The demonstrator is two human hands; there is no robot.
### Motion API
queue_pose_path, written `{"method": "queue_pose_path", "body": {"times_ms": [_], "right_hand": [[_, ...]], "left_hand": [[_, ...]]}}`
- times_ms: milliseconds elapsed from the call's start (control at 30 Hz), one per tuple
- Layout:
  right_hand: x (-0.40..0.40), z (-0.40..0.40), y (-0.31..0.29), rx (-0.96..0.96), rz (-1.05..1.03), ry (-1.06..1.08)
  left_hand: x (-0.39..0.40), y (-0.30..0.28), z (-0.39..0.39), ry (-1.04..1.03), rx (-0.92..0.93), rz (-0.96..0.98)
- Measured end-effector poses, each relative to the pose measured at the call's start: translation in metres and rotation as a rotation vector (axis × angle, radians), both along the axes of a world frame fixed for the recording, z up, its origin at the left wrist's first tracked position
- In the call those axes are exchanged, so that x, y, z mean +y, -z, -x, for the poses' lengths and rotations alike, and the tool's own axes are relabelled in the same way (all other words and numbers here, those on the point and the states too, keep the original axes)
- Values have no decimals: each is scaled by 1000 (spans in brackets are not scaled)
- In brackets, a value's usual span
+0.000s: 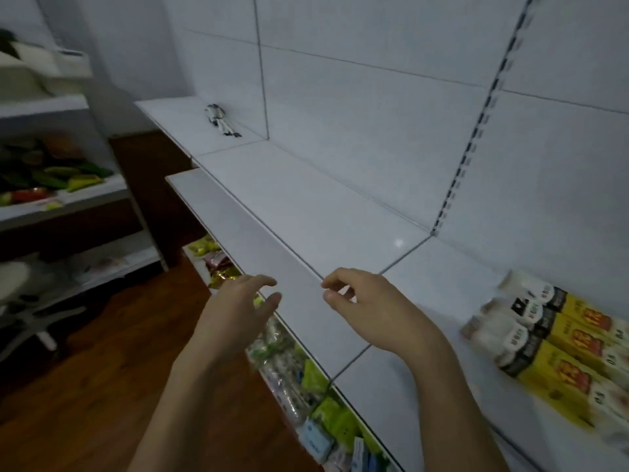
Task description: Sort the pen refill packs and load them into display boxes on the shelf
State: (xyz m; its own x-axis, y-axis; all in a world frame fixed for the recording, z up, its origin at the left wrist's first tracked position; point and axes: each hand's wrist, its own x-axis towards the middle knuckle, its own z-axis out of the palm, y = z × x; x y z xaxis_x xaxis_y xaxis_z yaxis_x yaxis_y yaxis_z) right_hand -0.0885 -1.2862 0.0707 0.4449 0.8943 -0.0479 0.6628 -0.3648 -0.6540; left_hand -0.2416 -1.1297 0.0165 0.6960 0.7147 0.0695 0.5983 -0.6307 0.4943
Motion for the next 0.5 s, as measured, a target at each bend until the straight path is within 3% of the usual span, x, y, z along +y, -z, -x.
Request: {"method": "queue_pose_path", "body": {"times_ms": [100, 300, 500], "right_hand": [[62, 34, 20, 8, 121, -95], [158, 86, 55, 43, 428, -226], [258, 103, 66, 80, 414, -253]], "left_hand": [[54, 17, 66, -139, 29, 54], [137, 45, 175, -373, 236, 391], [213, 60, 207, -420, 236, 491]]}}
